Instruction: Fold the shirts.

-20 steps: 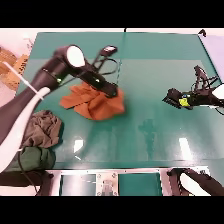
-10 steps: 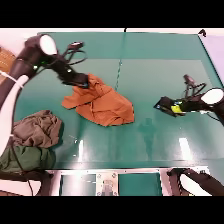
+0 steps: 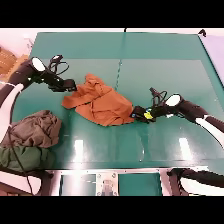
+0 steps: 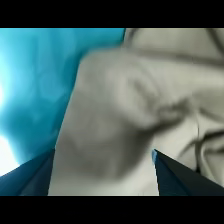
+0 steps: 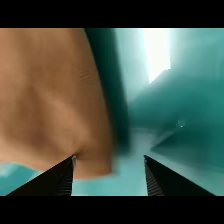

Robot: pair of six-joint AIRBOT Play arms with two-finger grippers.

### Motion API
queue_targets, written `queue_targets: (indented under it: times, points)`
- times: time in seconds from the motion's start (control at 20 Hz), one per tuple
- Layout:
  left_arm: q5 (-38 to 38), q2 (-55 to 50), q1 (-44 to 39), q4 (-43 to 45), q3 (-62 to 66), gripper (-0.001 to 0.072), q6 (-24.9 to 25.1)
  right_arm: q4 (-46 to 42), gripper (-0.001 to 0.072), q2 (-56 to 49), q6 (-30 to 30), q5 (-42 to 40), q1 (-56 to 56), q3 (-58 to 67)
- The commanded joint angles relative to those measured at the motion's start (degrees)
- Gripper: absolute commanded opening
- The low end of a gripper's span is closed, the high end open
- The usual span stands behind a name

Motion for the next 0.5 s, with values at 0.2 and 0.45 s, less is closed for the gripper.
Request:
queue_targets:
  times: [0.2,0.45]
  points:
    - [9.7,-6.64,0.55,-16.52,-0.7,0.0512,13.18,10.82,0.0269,-4.74,-8.46,-2.45,2.23,0.37]
    - [9.94,-7.37,0.57,-18.1,0.52,0.0017,18.01,10.71,0.0015,-4.7,-11.52,-1.31,1.53,3.26]
